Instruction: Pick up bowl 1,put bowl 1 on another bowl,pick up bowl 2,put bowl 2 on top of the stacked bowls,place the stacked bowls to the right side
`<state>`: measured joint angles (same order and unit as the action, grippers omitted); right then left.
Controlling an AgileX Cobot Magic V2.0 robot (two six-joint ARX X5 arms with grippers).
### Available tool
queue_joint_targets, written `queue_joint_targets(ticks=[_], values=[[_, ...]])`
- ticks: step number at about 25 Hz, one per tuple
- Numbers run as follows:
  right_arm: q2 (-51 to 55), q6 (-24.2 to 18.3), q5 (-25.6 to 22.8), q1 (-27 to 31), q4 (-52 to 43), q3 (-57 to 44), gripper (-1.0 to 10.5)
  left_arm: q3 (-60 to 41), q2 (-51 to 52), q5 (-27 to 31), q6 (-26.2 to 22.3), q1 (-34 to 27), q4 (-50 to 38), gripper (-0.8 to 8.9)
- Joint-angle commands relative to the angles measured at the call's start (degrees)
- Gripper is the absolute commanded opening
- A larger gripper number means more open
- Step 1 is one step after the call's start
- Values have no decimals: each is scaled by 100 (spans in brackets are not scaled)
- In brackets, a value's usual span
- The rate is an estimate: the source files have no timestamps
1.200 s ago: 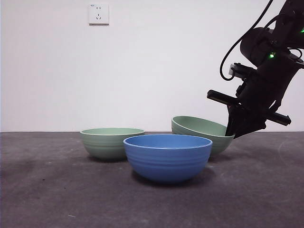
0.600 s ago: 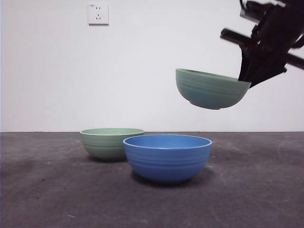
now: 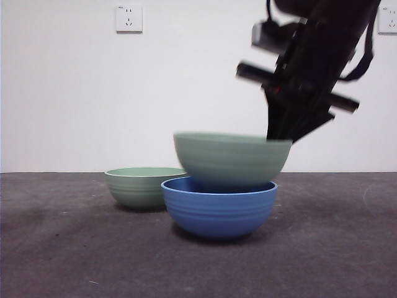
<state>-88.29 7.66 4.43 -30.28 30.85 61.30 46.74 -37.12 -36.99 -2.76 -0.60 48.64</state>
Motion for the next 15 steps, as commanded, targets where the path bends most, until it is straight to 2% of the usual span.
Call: queue_joint_targets(ticks=[1, 11, 15], values=[[-254, -26, -28, -101, -186, -17, -12, 13, 2, -11, -4, -7, -11, 633], [-529, -26, -24, -179, -232, -17, 15, 13, -17, -4, -7, -7, -24, 633], [-529, -22, 15, -179, -210, -17, 243, 13, -162, -4, -7, -7, -57, 633]])
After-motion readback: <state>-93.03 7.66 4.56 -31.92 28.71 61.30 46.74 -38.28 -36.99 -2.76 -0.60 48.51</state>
